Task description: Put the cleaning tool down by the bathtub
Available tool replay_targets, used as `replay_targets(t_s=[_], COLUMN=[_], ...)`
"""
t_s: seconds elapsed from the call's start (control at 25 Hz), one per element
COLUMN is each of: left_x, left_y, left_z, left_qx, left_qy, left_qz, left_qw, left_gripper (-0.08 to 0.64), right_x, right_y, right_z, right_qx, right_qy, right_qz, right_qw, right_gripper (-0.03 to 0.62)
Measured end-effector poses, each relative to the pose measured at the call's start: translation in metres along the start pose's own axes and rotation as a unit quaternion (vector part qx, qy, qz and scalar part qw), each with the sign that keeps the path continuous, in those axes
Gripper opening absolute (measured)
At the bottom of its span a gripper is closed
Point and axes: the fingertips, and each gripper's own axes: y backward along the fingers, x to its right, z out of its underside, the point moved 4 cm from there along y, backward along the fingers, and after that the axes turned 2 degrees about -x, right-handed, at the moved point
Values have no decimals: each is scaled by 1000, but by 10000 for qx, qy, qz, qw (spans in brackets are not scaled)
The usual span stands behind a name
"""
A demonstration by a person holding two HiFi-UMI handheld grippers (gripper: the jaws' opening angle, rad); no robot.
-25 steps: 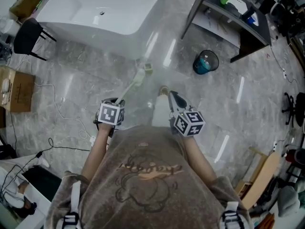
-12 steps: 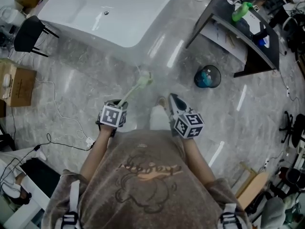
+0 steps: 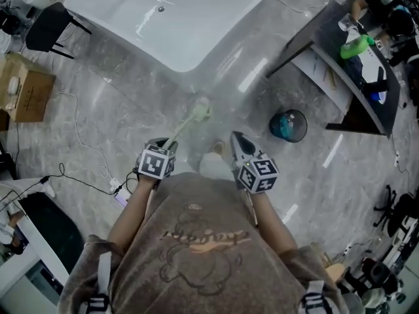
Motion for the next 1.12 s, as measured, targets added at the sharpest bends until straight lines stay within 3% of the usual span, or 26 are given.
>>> replay_targets(t_s=[0.36,1.12], left_x=[-8,-42], left_y=[-18,-113], left_z=[-3,-9], left_qx=[56,-267], left_qy=[154,435], left_qz=[110,159], left_qw=[9998,9986], left_gripper=[95,96], right_x=[-5,42], right_y=[-47,-108], right_z=[17,62], right_qx=[-386,-423], right_qy=[128,-397], right_qz=[-225,404], right_qw=[9989,9975], right_gripper=[-2,-2])
